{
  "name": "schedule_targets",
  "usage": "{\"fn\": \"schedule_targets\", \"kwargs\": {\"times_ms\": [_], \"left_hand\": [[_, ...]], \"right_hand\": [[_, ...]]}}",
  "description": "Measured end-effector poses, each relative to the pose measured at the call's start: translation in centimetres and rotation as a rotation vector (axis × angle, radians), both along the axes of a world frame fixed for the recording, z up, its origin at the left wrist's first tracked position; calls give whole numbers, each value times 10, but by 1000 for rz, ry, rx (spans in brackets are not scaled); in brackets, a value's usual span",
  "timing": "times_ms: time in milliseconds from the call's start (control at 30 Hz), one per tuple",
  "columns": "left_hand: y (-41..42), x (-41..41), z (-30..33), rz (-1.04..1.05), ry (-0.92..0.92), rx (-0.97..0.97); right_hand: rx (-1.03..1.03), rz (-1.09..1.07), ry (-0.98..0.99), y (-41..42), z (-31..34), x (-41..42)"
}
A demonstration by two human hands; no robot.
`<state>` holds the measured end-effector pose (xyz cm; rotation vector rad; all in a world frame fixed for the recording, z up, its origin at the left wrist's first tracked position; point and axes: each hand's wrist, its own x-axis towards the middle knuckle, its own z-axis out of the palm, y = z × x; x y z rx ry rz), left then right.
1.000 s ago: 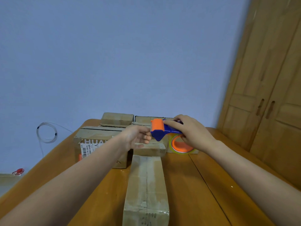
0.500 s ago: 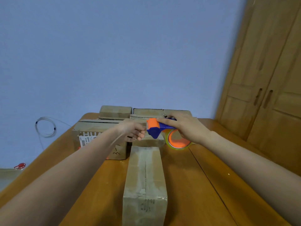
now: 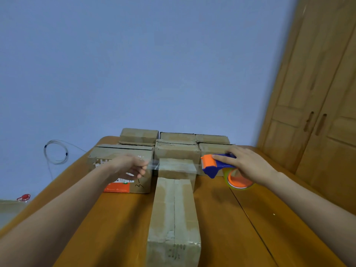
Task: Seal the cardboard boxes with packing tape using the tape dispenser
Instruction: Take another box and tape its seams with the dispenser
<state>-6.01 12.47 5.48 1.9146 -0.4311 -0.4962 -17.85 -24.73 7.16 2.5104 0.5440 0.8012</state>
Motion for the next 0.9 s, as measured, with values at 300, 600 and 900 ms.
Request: {"fn": "schedule_targets", "kwargs": {"times_ms": [300, 600, 900], "left_hand": [[-7, -4, -23, 21, -4, -67], [-10, -4, -34, 39, -33, -76], [-4, 1, -42, 71, -49, -102]], "right_hand": [[13, 1, -15, -6, -19, -7], [0, 8, 5, -6, -28, -2], [-5, -8, -3, 0, -33, 4]]}}
